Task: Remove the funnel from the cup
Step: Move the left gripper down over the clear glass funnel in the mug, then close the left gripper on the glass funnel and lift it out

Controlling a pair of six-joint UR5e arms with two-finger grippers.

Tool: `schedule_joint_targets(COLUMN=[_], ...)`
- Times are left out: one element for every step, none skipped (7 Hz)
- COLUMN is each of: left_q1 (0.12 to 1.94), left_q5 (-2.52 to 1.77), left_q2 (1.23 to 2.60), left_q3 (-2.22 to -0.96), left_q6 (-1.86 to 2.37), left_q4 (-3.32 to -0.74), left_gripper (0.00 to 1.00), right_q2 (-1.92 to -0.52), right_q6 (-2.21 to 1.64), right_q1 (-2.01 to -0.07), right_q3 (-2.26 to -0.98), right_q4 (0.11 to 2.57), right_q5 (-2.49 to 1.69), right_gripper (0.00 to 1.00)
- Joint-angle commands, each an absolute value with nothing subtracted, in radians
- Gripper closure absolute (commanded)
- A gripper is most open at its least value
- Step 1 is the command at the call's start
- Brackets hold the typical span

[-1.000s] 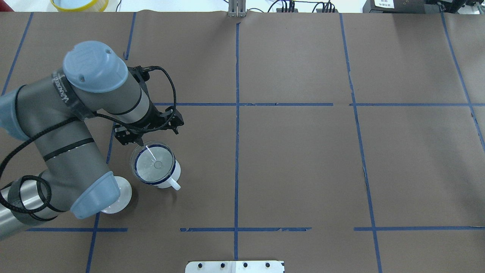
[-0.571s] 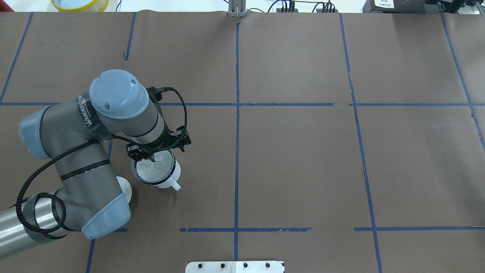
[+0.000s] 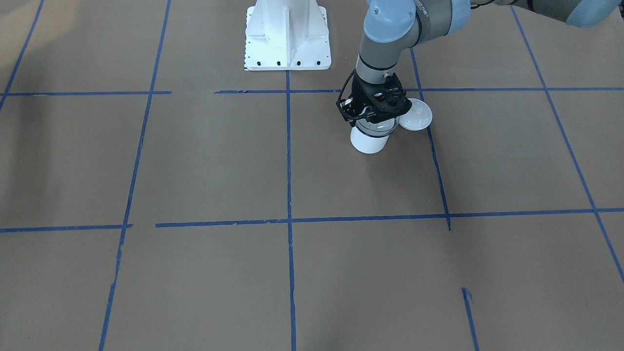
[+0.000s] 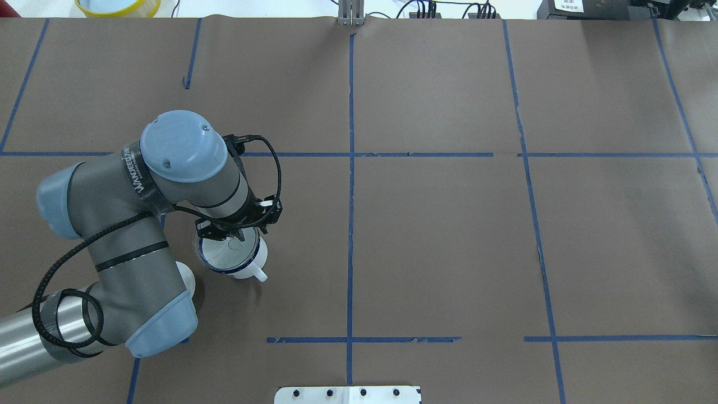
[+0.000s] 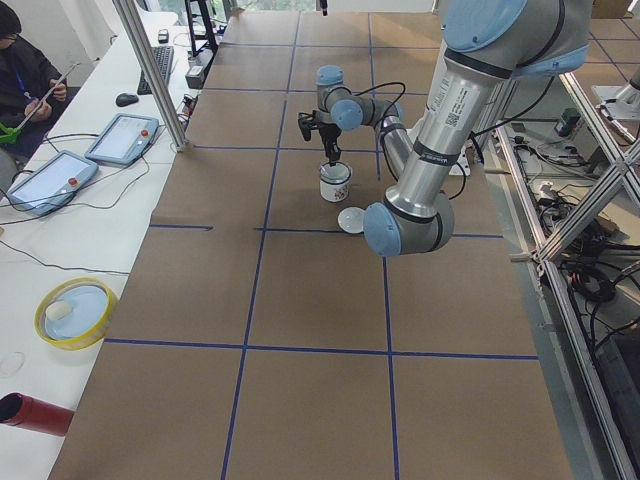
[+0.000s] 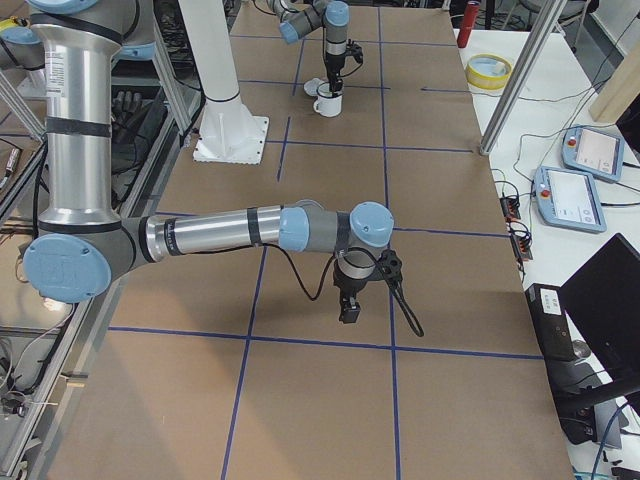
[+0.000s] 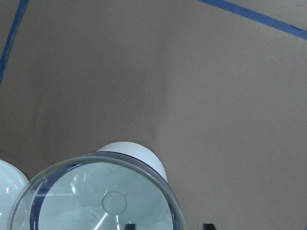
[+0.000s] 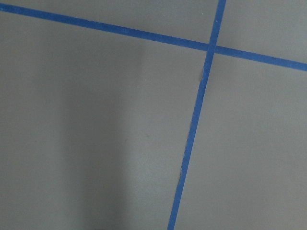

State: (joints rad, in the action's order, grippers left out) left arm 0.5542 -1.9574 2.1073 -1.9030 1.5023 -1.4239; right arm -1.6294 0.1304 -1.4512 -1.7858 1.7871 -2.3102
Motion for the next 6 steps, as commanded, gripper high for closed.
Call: schedule_joint_targets(left_q1=[0.554, 0.555, 0.560, 0.580, 0.622, 0.706], left_q5=[-1.957, -1.956, -1.957, -1.957, -1.957, -1.957], left_q2=[2.114, 2.114, 2.114, 2.114, 2.135, 2.185], left_q3=[-1.907, -1.914, -1.924, -1.963, -2.041, -2.068], left_q6=[1.502, 1.500, 1.500, 1.497, 1.494, 1.500], left_q4=[-1.424, -1.422, -1.419, -1.395, -1.290, -1.220], left_gripper=[1.00, 1.00, 1.00, 1.00, 1.00, 1.00], right_q2=[-1.631, -1.631, -1.631, -1.631, -1.631, -1.631], right_q6=[0.130, 0.130, 0.129, 0.130, 0.130, 0.130], right_q1=[-1.451, -1.451, -1.451, -1.451, -1.451, -1.451], right_q3=[-1.787, -1.786, -1.786, -1.787, -1.787, -1.787], right_q4=[1.787, 1.787, 1.787, 1.787, 1.787, 1.787], right_q5=[-2.310, -2.310, -2.310, -2.310, -2.310, -2.310], right_gripper=[0.00, 0.00, 0.00, 0.00, 0.00, 0.00])
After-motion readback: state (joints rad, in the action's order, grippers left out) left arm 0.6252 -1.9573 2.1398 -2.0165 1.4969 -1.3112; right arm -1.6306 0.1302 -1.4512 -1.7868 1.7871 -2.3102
